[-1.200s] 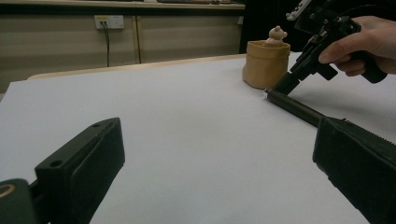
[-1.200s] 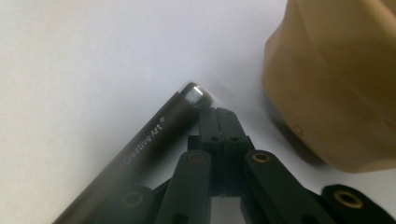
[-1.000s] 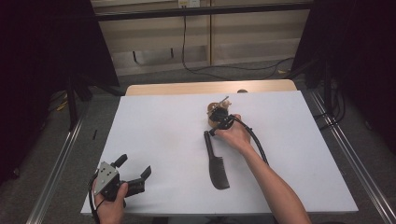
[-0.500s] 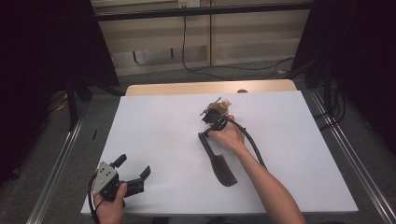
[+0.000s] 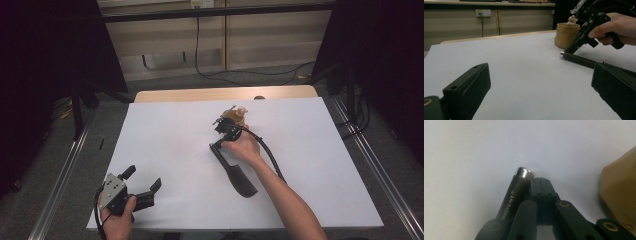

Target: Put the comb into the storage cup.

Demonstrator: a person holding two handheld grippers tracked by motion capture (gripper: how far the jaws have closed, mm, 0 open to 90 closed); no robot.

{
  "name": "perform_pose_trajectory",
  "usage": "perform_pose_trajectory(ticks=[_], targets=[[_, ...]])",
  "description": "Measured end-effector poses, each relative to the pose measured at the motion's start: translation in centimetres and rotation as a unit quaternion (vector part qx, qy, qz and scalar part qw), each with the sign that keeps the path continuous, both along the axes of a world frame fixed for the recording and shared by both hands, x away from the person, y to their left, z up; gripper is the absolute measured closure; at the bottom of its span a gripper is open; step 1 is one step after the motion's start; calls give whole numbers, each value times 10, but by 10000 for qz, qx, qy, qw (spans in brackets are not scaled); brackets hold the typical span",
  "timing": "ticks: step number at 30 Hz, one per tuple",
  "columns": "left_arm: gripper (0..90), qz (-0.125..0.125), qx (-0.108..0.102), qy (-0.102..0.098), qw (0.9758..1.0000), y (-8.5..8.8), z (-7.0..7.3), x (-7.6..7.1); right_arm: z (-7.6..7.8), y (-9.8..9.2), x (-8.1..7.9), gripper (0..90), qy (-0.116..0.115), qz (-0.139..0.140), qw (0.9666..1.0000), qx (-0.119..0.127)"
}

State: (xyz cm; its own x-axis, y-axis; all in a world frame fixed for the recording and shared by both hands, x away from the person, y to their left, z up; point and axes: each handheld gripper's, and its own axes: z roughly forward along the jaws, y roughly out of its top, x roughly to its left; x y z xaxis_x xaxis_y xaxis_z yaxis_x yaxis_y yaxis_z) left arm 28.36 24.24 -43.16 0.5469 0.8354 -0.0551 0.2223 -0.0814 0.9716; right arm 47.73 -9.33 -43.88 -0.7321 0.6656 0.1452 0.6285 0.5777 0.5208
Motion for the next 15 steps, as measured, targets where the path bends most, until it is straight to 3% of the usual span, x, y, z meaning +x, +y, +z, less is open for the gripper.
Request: perform_pose_trajectory(ticks=[8,15], targets=[[24,-12,13,3,10000,0,0,0,0,-1,-1,900,55,-25,10000,62],[24,-14,-1,11,10000,0,0,0,1,-10,-1,893,-93,-189,9996,197]])
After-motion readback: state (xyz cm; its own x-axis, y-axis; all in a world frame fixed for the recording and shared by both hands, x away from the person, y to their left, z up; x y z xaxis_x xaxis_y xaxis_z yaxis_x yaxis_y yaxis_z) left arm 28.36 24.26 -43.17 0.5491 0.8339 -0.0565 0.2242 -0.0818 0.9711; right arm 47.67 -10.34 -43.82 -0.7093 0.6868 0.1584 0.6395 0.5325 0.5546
